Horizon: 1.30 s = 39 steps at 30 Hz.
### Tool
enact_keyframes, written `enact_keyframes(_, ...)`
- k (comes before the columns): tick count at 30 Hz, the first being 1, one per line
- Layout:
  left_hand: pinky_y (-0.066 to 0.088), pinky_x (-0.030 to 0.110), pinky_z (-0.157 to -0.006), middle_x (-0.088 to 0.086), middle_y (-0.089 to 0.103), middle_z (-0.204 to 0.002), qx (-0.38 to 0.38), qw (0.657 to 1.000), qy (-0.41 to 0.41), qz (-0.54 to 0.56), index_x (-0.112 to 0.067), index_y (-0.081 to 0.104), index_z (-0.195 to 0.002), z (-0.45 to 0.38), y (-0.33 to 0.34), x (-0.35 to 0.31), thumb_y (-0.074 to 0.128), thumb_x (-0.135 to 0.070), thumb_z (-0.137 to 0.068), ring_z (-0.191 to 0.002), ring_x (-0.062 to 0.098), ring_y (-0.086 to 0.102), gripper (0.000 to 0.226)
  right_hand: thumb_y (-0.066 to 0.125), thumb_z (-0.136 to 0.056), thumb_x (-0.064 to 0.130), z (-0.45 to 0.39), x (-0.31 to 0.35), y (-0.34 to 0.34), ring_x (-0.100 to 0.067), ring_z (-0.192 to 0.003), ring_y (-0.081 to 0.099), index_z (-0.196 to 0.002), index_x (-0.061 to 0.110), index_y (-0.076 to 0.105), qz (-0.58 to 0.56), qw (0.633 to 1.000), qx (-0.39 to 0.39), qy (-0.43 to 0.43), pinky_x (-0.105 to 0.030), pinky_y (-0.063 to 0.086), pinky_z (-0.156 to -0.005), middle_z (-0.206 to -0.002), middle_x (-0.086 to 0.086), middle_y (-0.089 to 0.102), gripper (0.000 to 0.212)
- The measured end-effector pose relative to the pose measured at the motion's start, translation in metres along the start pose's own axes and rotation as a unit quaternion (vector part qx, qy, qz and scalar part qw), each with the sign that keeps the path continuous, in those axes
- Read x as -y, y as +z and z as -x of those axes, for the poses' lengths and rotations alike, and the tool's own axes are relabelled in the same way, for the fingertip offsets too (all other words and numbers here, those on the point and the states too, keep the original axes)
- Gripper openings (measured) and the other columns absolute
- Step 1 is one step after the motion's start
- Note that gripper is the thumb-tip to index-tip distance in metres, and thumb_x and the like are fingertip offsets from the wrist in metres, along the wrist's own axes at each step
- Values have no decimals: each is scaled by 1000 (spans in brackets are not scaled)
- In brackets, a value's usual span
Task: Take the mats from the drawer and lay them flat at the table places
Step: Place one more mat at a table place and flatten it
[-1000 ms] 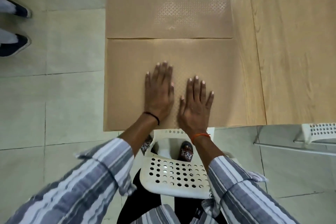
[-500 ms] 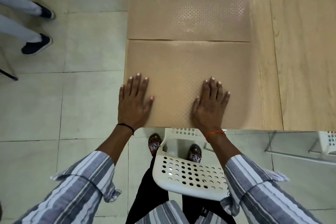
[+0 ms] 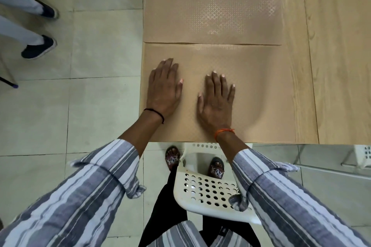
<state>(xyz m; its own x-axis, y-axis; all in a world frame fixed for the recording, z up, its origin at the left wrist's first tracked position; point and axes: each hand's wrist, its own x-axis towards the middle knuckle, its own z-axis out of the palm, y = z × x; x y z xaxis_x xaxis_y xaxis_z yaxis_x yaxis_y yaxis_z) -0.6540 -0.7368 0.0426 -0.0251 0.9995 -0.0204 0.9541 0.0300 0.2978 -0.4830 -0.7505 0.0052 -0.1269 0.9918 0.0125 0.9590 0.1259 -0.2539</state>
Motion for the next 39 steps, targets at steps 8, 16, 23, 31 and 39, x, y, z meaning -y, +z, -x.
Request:
enact_keyframes(8, 7, 45, -121, -2, 7, -164, 93, 994, 56, -34, -23, 13, -156, -39, 30, -21, 28, -41, -100, -151, 19, 5, 60, 40, -96, 38, 0, 1, 0, -24, -150, 18, -151, 17, 33, -4, 1000, -11, 9, -54, 12, -120, -161, -4, 25, 59)
enact_keyframes(16, 7, 46, -121, -4, 3, -164, 39, 998, -38, -32, -30, 8, -155, -25, 20, 43, 26, -53, -98, -151, 19, 2, 64, 38, -96, 40, 0, 1, 0, -23, -151, 19, -152, 18, 32, -5, 1000, -5, 16, -54, 12, -120, -162, -3, 25, 60)
enact_keyframes(23, 18, 50, -116, -4, 11, -163, 28, 991, -130, -31, -24, 16, -155, -24, 9, 60, 28, -53, -98, -146, 28, 22, 65, 39, -96, 39, 0, 2, -1, -23, -150, 20, -151, 17, 33, -7, 1000, -5, 15, -54, 12, -120, -161, -3, 26, 59)
enact_keyframes(31, 11, 47, -119, 6, 23, -160, -29, 990, -140, 22, -13, 31, -149, -8, -9, 48, 36, -47, -99, -147, 25, 21, 61, 37, -96, 39, 0, 2, -4, -23, -150, 18, -152, 18, 32, -19, 1000, 10, 15, -54, 10, -121, -162, -3, 25, 60)
enact_keyframes(39, 29, 44, -114, 10, 47, -144, -65, 994, -22, 81, -10, 50, -136, 6, -35, 25, 39, -44, -97, -136, 27, 40, 53, 45, -96, 37, -9, 12, -41, -27, -137, 37, -140, 15, 45, -88, 995, 53, 20, -48, 30, -114, -147, -8, 42, 49)
